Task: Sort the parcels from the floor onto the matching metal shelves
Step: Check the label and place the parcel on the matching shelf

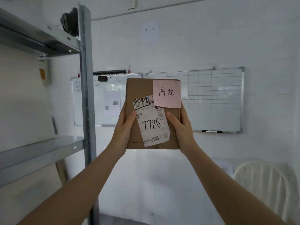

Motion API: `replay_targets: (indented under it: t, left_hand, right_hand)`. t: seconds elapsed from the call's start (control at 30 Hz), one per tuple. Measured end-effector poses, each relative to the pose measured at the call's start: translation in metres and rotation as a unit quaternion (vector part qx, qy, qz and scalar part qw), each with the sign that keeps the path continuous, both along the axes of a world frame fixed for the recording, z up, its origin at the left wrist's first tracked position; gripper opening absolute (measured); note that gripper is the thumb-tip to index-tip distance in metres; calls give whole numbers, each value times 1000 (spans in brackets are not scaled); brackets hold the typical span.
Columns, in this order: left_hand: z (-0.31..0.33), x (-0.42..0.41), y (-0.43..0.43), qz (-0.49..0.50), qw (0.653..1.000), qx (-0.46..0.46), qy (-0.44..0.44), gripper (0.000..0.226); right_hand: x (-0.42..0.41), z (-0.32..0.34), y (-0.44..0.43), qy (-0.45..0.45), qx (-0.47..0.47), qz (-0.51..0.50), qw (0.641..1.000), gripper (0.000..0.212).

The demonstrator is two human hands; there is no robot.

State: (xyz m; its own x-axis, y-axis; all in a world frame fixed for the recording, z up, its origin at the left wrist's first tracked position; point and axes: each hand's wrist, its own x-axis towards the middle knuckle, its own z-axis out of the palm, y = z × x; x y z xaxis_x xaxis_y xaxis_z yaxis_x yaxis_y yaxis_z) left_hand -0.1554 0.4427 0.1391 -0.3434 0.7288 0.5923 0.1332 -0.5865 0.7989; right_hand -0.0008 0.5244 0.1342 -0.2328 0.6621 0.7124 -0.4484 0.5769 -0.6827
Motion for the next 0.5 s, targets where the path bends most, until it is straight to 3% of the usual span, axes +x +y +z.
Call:
replay_targets:
  t: [0.27,0.5]
  left_hand:
    - [-21,-29,-78,187,982,10,-12,52]
    - [-36,-40,-191,388,920,16,-49,50]
  right_hand:
    - [-69,-18,-30,-27,6,148,989,68]
    - [-138,-33,-113,-51,3,319,946,68]
